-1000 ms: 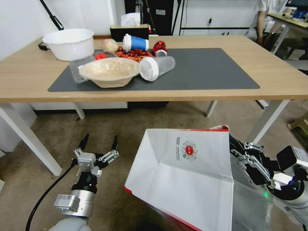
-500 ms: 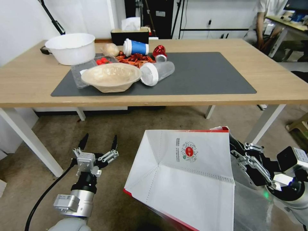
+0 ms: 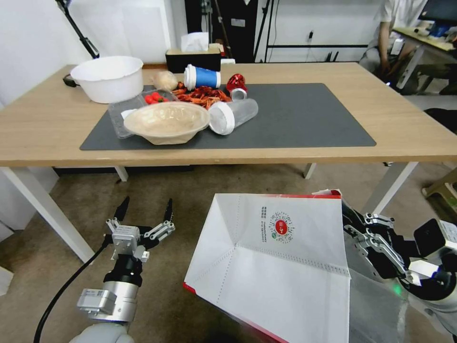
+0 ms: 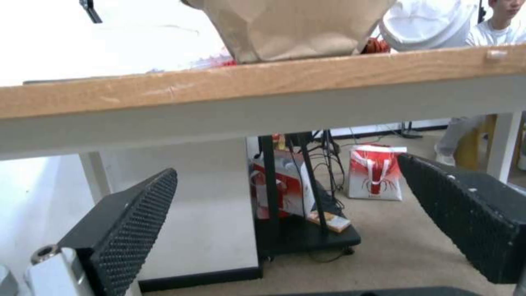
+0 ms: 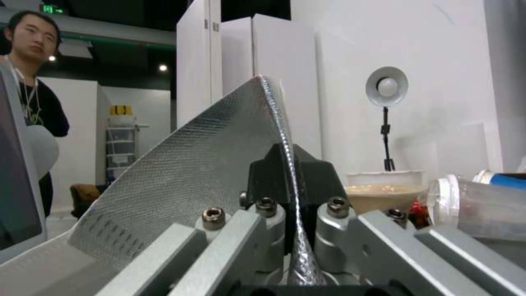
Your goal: Pick up the food delivery bag from the floor and place it on the table.
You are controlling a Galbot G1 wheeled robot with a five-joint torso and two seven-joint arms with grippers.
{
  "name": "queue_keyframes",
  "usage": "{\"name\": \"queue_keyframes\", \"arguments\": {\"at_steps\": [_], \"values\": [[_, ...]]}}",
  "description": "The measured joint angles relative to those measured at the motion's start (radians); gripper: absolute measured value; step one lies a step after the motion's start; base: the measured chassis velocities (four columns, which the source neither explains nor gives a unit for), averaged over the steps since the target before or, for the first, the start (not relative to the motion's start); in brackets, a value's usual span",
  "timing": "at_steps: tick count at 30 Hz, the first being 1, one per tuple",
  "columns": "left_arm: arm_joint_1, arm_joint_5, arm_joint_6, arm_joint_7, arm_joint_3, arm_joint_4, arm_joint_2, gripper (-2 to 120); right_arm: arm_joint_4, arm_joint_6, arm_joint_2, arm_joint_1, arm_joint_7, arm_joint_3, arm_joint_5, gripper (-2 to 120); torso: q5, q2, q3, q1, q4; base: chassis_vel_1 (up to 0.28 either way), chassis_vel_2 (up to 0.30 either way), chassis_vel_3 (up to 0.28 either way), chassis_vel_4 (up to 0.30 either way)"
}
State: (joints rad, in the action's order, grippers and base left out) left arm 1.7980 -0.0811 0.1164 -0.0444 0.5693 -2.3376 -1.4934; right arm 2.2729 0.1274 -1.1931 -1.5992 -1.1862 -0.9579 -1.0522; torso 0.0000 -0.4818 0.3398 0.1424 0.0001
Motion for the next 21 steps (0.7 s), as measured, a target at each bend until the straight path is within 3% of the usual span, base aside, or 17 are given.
{"name": "queue_keyframes", "arguments": {"at_steps": [21], "values": [[-0.004,0.0,-0.001,-0.001,-0.004,-0.004,-0.005,100,0.02,0.001,-0.009,-0.003,-0.004,-0.003,-0.003,0,0.0,-0.088,0.055,0.033,0.0,0.0,0.0,0.0,0.0]]}}
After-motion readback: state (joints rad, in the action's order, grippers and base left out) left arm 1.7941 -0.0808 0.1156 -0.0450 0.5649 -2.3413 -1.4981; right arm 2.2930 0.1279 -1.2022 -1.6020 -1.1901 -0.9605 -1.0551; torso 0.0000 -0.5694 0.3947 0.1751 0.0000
